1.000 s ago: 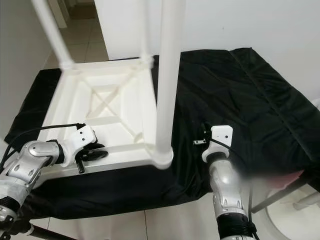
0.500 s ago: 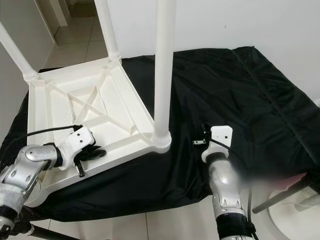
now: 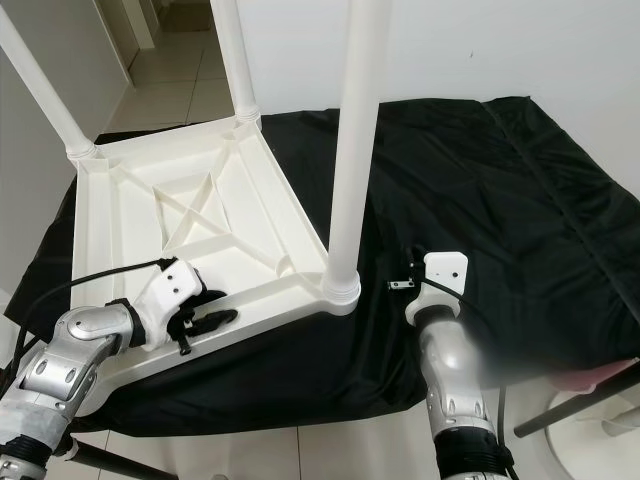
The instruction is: Building children table
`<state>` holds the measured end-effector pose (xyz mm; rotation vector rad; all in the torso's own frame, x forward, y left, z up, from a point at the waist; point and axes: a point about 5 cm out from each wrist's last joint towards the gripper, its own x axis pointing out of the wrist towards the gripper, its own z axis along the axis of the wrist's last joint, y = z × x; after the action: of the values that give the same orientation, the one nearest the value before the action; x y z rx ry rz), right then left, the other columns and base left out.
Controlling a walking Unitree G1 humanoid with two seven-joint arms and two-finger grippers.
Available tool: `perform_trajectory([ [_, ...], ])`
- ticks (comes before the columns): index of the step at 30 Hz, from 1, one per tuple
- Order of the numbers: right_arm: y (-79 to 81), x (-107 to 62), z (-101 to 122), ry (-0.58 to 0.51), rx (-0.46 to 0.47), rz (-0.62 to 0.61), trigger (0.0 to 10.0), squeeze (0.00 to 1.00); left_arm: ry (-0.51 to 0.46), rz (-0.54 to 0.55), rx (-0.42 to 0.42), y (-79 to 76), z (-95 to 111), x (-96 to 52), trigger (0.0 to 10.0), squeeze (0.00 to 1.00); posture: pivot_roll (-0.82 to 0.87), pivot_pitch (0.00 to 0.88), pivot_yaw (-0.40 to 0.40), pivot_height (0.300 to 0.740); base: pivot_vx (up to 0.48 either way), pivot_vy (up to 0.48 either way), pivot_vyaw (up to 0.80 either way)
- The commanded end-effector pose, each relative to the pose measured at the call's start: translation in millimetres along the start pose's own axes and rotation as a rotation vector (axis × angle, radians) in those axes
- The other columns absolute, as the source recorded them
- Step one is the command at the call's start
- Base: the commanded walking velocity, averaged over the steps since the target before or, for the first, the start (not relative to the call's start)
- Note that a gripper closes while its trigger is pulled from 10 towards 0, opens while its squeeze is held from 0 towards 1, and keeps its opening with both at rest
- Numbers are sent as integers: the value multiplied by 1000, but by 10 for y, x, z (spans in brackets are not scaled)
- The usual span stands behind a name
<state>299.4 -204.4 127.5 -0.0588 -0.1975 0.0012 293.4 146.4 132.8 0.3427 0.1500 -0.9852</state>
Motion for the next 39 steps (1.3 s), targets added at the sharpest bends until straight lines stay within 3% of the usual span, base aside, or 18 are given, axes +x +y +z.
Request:
perform_trajectory([
  [1,-23,-33,-12,2,6,-17,10000,0,-7,47,-14,26,-7,-35,10000,0,-31,51,82,740,0,0,0],
  [4,-25,-54,-14,1,7,-21,10000,0,-46,108,-17,35,35,-33,10000,0,-37,50,85,740,0,0,0],
  [7,-18,-91,-26,3,9,-31,10000,0,-161,190,-50,-31,166,-2,10000,0,-43,51,92,740,0,0,0],
  [14,-21,-103,-26,2,10,-34,10000,0,-190,223,-88,-53,167,-8,10000,0,-44,51,95,740,0,0,0],
  [18,-27,-112,-21,4,24,-30,10000,0,-253,300,-155,-38,193,-38,10000,0,-42,55,91,740,0,0,0],
  [23,-9,-124,-21,6,38,-20,10000,0,-270,332,-192,-63,215,-26,10000,0,-38,52,88,740,0,0,0],
  [27,8,-129,-8,4,52,-11,10000,0,-253,361,-163,-144,237,55,10000,0,-38,52,88,740,0,0,0],
  [37,38,-160,3,3,19,53,10000,0,-272,399,-176,-149,289,100,10000,0,-27,50,100,740,0,0,0],
  [38,42,-175,-1,7,16,69,10000,110,-275,391,-174,-155,290,99,10000,0,-34,53,105,740,0,0,0],
  [39,42,-175,-1,7,16,69,10000,110,-275,391,-174,-155,290,99,10000,0,-34,53,105,740,0,0,0],
])
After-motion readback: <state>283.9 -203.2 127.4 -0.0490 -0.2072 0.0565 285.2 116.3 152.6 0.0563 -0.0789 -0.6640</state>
